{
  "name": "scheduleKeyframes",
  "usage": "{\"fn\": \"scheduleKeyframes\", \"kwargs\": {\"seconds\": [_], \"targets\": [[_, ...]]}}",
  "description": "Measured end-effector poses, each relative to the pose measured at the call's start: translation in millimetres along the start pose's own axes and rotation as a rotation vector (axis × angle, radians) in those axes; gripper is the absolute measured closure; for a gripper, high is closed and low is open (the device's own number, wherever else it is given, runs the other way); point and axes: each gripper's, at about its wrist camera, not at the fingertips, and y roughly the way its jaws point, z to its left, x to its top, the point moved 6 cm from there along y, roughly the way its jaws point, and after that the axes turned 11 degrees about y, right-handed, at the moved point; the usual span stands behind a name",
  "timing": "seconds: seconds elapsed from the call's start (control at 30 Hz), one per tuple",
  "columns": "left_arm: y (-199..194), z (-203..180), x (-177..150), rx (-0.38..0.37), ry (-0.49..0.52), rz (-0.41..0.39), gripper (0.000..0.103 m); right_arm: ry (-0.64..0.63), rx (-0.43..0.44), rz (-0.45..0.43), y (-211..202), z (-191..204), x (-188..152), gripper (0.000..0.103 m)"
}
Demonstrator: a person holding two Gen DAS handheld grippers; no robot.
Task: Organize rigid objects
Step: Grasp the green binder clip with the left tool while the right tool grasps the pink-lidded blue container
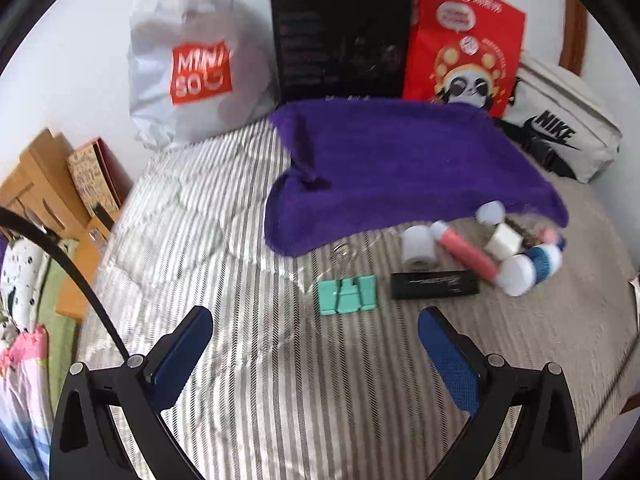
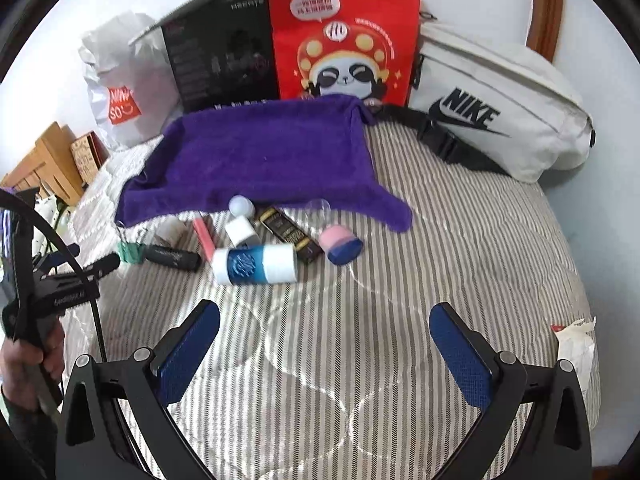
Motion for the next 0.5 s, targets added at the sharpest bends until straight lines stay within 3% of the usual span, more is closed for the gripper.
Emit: {"fn": "scheduleKeyframes", "kwargs": {"seconds": [0.3,0.5], "targets": [[55,3,-5,-0.021,-0.063,0.055,0.001,0.003,-0.038,0.070,32,-9,-10,0.000],[65,-3,-4,-0.006,-0.059,0.032,0.004,0.007,-0.034,0.098,47,-11,-16,0.000]]}}
